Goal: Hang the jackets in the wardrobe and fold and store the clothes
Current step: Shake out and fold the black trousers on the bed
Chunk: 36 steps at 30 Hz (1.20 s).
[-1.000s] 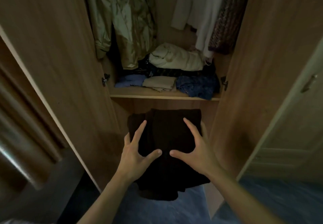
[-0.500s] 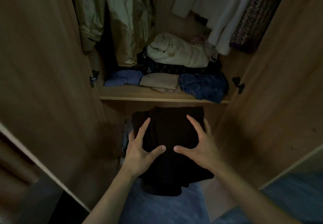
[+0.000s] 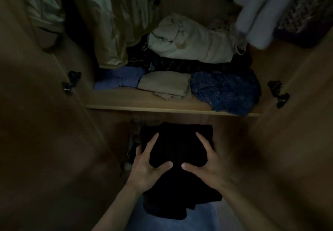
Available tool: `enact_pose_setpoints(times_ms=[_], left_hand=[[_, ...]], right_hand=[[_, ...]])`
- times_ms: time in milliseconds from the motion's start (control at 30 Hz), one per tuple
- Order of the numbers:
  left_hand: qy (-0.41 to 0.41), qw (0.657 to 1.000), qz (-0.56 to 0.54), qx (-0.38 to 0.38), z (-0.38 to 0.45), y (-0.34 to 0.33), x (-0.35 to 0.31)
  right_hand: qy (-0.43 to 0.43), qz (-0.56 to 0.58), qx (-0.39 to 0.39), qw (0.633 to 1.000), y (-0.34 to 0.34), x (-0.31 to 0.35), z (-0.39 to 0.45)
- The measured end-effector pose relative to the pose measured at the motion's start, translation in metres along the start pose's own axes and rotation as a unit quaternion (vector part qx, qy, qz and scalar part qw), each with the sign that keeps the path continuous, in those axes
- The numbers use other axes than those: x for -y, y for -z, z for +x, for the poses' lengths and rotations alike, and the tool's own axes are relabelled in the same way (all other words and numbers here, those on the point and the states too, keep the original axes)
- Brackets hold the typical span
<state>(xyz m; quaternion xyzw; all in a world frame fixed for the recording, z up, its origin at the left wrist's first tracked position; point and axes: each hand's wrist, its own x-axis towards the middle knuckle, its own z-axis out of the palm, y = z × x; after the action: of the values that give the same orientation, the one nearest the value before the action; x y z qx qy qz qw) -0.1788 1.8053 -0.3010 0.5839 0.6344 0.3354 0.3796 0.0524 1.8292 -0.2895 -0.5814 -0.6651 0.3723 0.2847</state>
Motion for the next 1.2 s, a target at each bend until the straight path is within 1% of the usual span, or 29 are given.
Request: enact_pose_setpoints(times_ms=[133,233,300,433,667,800,867,1000,1133,1200], left_hand=[[0.017,0.999,0.030,-0.015,0.041,0.001,0.026],[0.007,0.999,0.032,-0.012,0.068,-0.003,0.053],[0.002,1.000,0.017,-0.019,0.091,-0.011,0.083],[-0.001,0.998,0.025,-0.051,0.141,-0.039,0.168],[-0.015,0.995,0.041,-0.087,0.222,-0.092,0.314],[-0.057,0.993,0.029,-0.098,0.270,-0.109,0.401],[-0.080,0.991,0.035,-0.102,0.288,-0.114,0.433],[-0.098,0.985,0.040,-0.133,0.312,-0.118,0.461],[-0.122,0.984,0.030,-0.124,0.336,-0.120,0.490],[-0.114,0.986,0.014,-0.124,0.341,-0.122,0.507]], right_hand=[[-0.001,0.066,0.023,0.998,-0.022,-0.030,0.048],[-0.011,0.075,0.040,0.996,-0.041,-0.049,0.080],[-0.012,0.063,0.043,0.997,-0.064,-0.068,0.106],[0.021,0.047,0.039,0.998,-0.128,-0.139,0.164],[0.061,0.015,0.002,0.998,-0.232,-0.255,0.250],[0.081,0.023,-0.004,0.996,-0.287,-0.310,0.291],[0.097,0.026,-0.007,0.995,-0.308,-0.331,0.306],[0.120,0.048,-0.017,0.991,-0.334,-0.355,0.329],[0.112,0.050,-0.018,0.992,-0.349,-0.369,0.344],[0.106,0.050,-0.010,0.993,-0.360,-0.376,0.353]])
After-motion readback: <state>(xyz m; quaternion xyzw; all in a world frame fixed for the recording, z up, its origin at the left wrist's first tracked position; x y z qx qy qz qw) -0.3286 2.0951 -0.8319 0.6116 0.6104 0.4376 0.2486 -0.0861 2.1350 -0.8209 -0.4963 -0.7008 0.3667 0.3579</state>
